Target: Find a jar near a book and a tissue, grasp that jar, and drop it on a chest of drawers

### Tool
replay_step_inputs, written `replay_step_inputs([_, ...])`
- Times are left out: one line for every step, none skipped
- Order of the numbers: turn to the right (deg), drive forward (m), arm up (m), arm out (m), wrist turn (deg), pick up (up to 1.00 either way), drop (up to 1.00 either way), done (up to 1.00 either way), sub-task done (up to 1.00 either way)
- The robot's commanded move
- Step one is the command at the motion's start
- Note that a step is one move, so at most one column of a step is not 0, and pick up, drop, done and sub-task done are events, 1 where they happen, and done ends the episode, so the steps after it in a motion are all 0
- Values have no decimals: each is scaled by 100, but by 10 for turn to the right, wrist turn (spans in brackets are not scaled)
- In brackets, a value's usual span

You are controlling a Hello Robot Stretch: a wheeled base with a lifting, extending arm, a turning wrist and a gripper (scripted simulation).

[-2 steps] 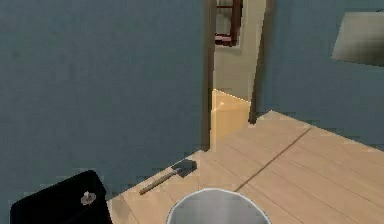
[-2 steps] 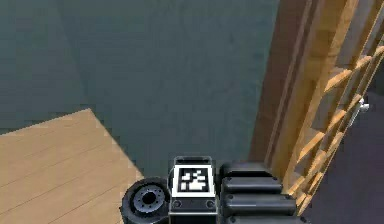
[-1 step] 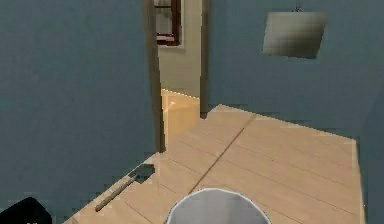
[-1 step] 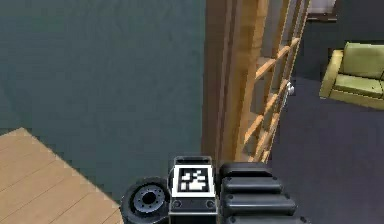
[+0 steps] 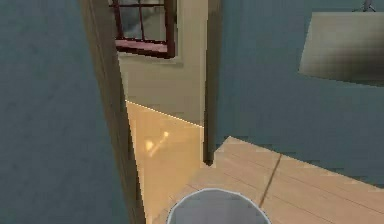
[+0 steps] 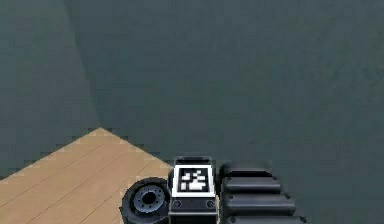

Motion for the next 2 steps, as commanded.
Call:
replay_step_inputs([0,100,0,0,0,0,0,0,0])
replay_step_inputs([150,0,0,0,0,0,0,0,0])
